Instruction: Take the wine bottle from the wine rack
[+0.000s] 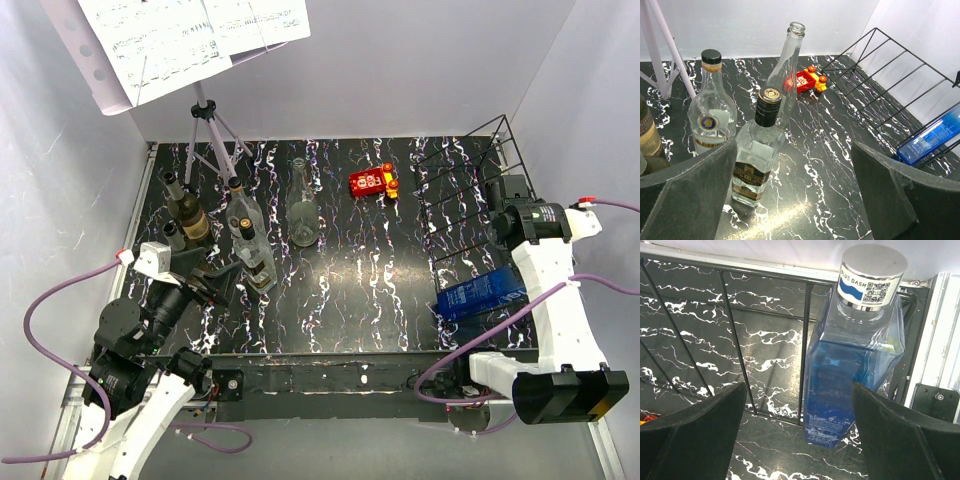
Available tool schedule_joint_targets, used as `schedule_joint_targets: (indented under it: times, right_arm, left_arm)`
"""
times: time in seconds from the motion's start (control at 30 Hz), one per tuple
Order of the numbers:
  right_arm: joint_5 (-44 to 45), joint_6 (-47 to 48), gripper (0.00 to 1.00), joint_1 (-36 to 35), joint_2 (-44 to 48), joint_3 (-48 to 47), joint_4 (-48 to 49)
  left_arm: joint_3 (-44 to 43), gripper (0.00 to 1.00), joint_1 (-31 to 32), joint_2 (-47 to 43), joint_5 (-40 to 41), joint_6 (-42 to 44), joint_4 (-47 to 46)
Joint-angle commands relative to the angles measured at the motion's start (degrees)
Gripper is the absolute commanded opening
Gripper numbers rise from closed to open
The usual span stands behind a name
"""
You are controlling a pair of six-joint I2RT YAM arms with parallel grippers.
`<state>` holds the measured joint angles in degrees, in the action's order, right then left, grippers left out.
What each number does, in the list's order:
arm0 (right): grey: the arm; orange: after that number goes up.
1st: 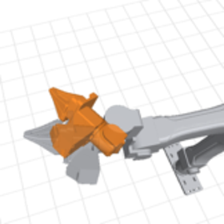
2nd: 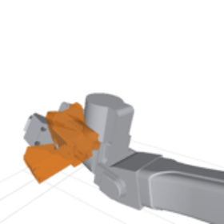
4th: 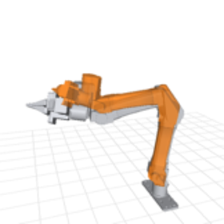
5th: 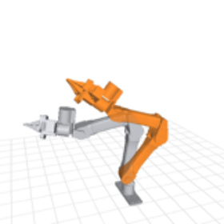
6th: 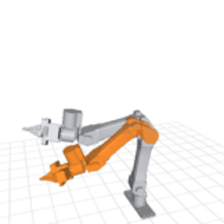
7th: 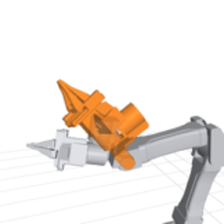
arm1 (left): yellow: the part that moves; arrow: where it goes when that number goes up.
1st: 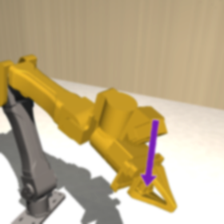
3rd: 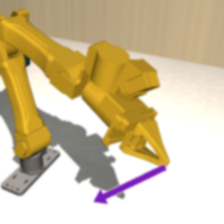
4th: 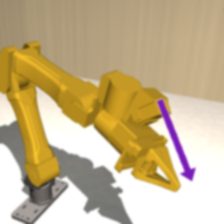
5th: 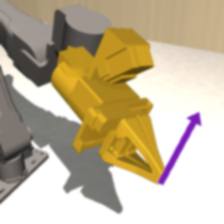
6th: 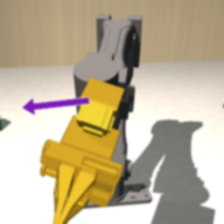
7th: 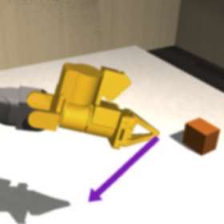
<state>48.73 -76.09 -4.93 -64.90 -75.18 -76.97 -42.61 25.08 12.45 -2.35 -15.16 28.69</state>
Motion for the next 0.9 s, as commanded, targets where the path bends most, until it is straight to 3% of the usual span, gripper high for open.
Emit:
schedule_joint_targets:
  times: [0.0, 0.23, 0.57, 0.87]
  right_arm:
    - [3.3, -0.8, 0.91, 0.2, 0.7, -3.3, -18.5]
    - [1.5, 6.9, 0.89, 0.2, 4.2, -11.3, -18.6]
    - [-0.7, 12.4, 0.88, 2.6, 13.6, -1.9, -18.5]
    - [-0.2, 11.0, 0.9, 2.8, 11.0, 2.3, -14.1]
  left_arm:
    - [0.2, 0.98, 0.3, 0.0, 0.4, 0.7, -0.1]
    - [0.2, 0.98, 0.3, 0.2, 0.8, 0.7, -0.2]
    - [0.2, 0.98, 0.3, -0.3, 0.6, 0.7, -0.2]
    - [0.2, 0.98, 0.3, -0.8, 1.4, 0.8, 0.0]
